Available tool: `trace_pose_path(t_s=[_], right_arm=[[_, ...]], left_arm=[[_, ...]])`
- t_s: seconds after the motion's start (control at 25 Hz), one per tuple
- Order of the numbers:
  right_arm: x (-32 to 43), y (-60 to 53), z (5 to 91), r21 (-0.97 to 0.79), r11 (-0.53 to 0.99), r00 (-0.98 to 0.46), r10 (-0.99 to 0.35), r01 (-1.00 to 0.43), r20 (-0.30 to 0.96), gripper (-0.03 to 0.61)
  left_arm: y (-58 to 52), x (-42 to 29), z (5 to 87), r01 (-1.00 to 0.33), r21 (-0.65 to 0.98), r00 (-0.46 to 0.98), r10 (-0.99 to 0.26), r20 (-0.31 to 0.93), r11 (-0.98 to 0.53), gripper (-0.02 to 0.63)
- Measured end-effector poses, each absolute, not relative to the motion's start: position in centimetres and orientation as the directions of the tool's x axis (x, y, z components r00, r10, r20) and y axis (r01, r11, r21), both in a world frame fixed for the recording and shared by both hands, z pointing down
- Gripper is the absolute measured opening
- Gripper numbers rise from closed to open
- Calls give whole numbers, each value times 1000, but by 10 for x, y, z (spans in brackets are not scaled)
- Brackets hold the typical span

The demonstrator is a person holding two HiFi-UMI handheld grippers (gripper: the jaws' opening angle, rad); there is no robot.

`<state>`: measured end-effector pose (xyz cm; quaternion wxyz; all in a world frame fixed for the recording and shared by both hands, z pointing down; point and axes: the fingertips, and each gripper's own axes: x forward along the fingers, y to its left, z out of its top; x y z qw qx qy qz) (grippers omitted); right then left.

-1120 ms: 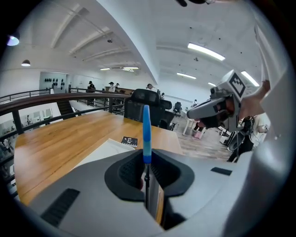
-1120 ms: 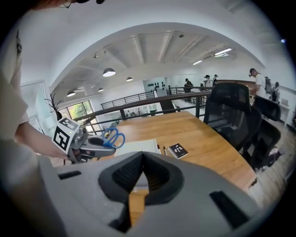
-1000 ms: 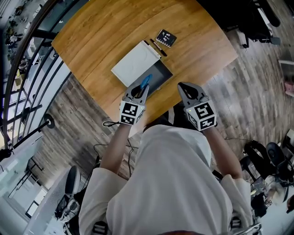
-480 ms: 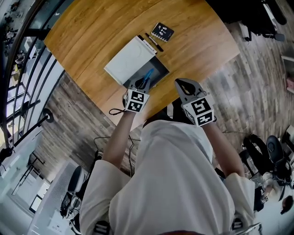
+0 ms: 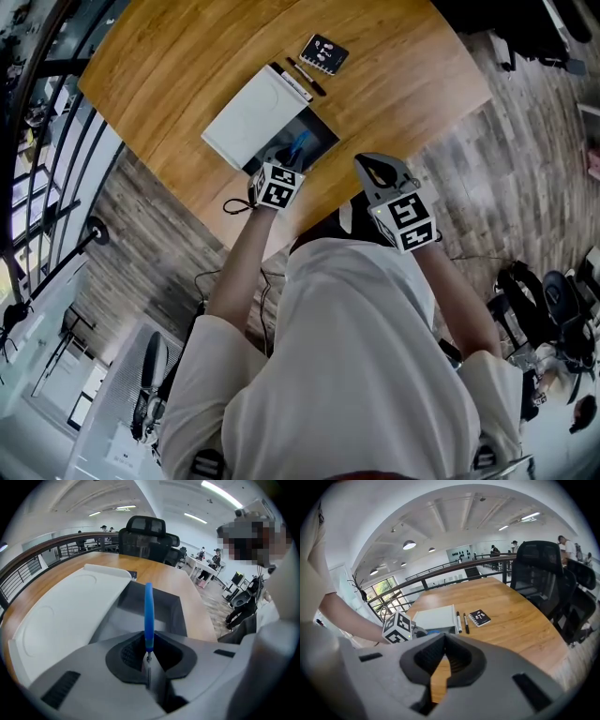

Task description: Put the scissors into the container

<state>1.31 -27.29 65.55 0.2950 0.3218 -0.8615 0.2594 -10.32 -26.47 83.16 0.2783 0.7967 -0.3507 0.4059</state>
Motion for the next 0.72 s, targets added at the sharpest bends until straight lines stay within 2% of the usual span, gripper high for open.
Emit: trace_pose_path(t_s=[0.4, 0.72], right_arm=[[21, -279, 665, -265, 655, -618, -394, -708, 680, 3], [22, -279, 662, -269, 669, -632, -384, -693, 674, 3]], left_arm=[[-260, -97, 854, -768, 181, 417, -264, 870, -614, 35], [-261, -98, 851, -791, 180, 407, -282, 869, -585, 45]])
